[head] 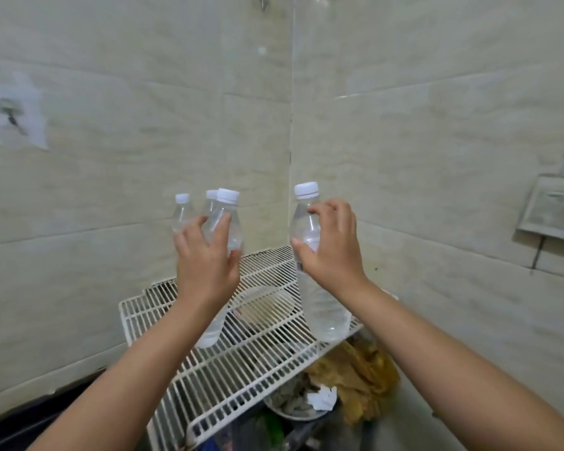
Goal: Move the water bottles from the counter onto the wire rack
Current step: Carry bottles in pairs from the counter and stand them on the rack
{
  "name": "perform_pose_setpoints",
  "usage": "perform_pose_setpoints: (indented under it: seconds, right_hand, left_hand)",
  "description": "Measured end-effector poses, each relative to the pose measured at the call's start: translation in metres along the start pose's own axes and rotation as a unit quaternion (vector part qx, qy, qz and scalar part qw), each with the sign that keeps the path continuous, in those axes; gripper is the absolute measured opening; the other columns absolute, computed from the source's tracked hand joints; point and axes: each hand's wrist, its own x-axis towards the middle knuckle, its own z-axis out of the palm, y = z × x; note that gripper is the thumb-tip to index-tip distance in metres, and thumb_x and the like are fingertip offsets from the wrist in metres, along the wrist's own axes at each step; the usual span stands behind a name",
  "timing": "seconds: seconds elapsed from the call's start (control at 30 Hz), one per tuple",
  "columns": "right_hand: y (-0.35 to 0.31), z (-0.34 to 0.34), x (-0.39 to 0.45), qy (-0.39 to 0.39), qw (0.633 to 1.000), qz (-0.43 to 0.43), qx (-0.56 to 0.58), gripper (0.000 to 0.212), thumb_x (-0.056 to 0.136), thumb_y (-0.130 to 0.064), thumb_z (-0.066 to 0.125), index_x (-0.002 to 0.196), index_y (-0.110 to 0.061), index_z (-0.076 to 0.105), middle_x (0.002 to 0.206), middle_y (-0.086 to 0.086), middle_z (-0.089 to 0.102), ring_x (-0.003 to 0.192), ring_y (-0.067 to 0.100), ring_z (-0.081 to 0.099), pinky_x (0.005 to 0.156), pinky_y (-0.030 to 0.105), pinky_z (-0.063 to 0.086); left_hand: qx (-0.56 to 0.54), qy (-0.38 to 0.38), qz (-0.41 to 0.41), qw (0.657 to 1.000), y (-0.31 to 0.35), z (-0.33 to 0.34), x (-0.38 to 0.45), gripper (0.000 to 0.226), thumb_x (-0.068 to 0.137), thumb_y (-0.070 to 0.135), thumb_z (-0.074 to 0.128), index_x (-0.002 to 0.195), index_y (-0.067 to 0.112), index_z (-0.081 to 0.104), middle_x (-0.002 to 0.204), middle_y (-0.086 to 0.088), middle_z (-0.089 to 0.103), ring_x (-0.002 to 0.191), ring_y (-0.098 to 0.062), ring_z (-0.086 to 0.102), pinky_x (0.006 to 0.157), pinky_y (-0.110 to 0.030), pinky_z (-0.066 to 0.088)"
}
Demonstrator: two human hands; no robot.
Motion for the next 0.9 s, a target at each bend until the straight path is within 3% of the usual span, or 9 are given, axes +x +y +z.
perform_pose_setpoints:
  seconds: [0.23,0.37,0.53,0.6,0.63,0.7,0.8,0.83,0.9]
  right_hand:
    - [0.07,0.069,0.046,0.017,0.999,-0.026,0.041,0.049,0.062,-0.019,0.065,0.102,-0.017,0.037,0.104,0.029,0.053,0.098,0.029,0.044,0.078,0.022,0.033]
    - [0.104,0.111,0.069,0.012,0.998,-0.027,0.059,0.049,0.061,-0.02,0.065,0.1,-0.017,0.036,0.102,0.028,0.055,0.09,0.042,0.055,0.076,0.036,0.049]
    - [0.142,0.168,0.099,-0.044,0.992,-0.002,0.119,0.054,0.057,-0.011,0.076,0.101,-0.006,0.045,0.098,0.033,0.055,0.083,0.05,0.057,0.07,0.048,0.053]
    - [0.152,0.188,0.113,-0.059,0.988,0.009,0.142,0.052,0.06,-0.008,0.079,0.104,0.002,0.053,0.104,0.033,0.054,0.091,0.05,0.056,0.075,0.048,0.052]
    - [0.155,0.194,0.122,-0.066,0.985,0.02,0.156,0.05,0.065,-0.007,0.079,0.107,0.005,0.055,0.111,0.033,0.051,0.099,0.049,0.052,0.081,0.047,0.05]
    - [0.159,0.206,0.135,-0.088,0.981,0.043,0.167,0.049,0.073,-0.007,0.074,0.114,0.008,0.053,0.122,0.03,0.045,0.112,0.044,0.045,0.09,0.044,0.044]
    - [0.167,0.224,0.14,-0.111,0.978,0.053,0.169,0.049,0.072,-0.006,0.074,0.113,0.008,0.054,0.121,0.031,0.046,0.111,0.046,0.045,0.091,0.046,0.044]
    - [0.169,0.229,0.139,-0.12,0.977,0.05,0.172,0.049,0.07,-0.006,0.076,0.112,0.008,0.055,0.12,0.031,0.047,0.109,0.047,0.046,0.09,0.047,0.045]
    - [0.172,0.233,0.137,-0.137,0.976,0.039,0.162,0.051,0.072,-0.011,0.075,0.116,0.003,0.054,0.125,0.027,0.046,0.113,0.044,0.045,0.093,0.045,0.043]
  left_hand:
    - [0.035,-0.019,-0.029,0.999,-0.004,0.073,0.024,0.075,0.05,0.005,0.088,0.112,0.006,0.045,0.099,-0.039,0.058,0.077,-0.054,0.058,0.063,-0.055,0.052]
    - [0.078,-0.014,-0.049,0.996,-0.006,0.117,0.043,0.076,0.045,0.007,0.09,0.11,0.007,0.05,0.095,-0.035,0.061,0.077,-0.05,0.062,0.061,-0.051,0.054]
    - [0.097,-0.01,-0.106,0.99,-0.009,0.176,0.069,0.076,0.045,0.013,0.091,0.11,0.008,0.053,0.095,-0.031,0.063,0.092,-0.042,0.056,0.064,-0.049,0.055]
    - [0.101,-0.017,-0.119,0.988,-0.011,0.199,0.079,0.077,0.044,0.016,0.091,0.11,0.009,0.05,0.095,-0.029,0.064,0.095,-0.034,0.046,0.062,-0.045,0.056]
    - [0.108,-0.023,-0.136,0.985,-0.011,0.209,0.085,0.077,0.045,0.017,0.091,0.11,0.01,0.051,0.097,-0.027,0.065,0.095,-0.034,0.05,0.062,-0.043,0.057]
    - [0.096,-0.032,-0.194,0.976,-0.012,0.225,0.093,0.069,0.058,0.016,0.086,0.117,0.008,0.052,0.111,-0.029,0.06,0.101,-0.042,0.057,0.073,-0.046,0.055]
    - [0.053,-0.067,-0.289,0.953,-0.019,0.24,0.094,0.056,0.087,0.017,0.061,0.137,0.016,0.036,0.142,-0.026,0.03,0.13,-0.043,0.029,0.103,-0.048,0.035]
    - [0.055,-0.068,-0.296,0.951,-0.02,0.242,0.09,0.058,0.087,0.019,0.061,0.135,0.022,0.029,0.142,-0.026,0.029,0.129,-0.042,0.028,0.103,-0.047,0.035]
    - [0.049,-0.063,-0.27,0.959,-0.023,0.245,0.08,0.065,0.073,0.019,0.077,0.119,0.023,0.031,0.127,-0.03,0.046,0.11,-0.049,0.048,0.084,-0.051,0.049]
